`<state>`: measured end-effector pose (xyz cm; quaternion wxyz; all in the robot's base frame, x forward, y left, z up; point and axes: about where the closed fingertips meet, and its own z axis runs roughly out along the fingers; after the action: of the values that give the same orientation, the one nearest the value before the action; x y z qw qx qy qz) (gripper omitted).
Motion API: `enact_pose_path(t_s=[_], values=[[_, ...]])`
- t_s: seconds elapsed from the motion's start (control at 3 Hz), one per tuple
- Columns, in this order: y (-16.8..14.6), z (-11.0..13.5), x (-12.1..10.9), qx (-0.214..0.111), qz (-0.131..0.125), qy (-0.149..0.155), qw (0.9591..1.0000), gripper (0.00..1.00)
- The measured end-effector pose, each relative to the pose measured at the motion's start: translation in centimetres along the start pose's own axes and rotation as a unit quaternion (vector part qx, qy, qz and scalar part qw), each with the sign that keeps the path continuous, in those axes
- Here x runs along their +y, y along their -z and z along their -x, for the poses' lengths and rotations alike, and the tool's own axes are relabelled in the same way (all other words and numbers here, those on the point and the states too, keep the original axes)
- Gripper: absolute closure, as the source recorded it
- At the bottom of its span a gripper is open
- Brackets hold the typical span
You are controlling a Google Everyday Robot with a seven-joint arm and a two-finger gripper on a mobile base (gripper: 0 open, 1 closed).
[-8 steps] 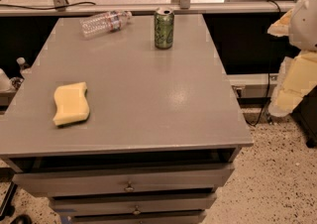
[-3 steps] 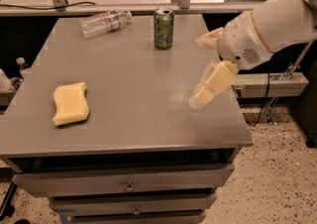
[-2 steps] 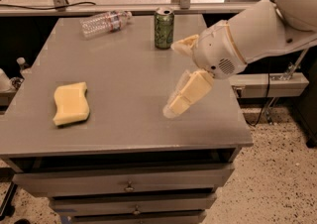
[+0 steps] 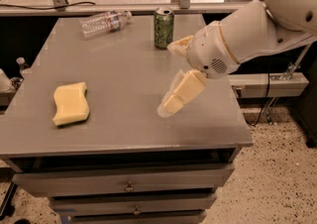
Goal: Pick sponge
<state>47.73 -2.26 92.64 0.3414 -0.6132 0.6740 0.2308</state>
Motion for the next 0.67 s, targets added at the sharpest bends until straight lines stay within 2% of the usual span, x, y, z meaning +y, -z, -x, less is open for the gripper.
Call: enact_pose_path(t_s=[0.67], values=[[-9.5,2.0,-0.9,0.016,-0.001,0.037,0.9992,0.00]])
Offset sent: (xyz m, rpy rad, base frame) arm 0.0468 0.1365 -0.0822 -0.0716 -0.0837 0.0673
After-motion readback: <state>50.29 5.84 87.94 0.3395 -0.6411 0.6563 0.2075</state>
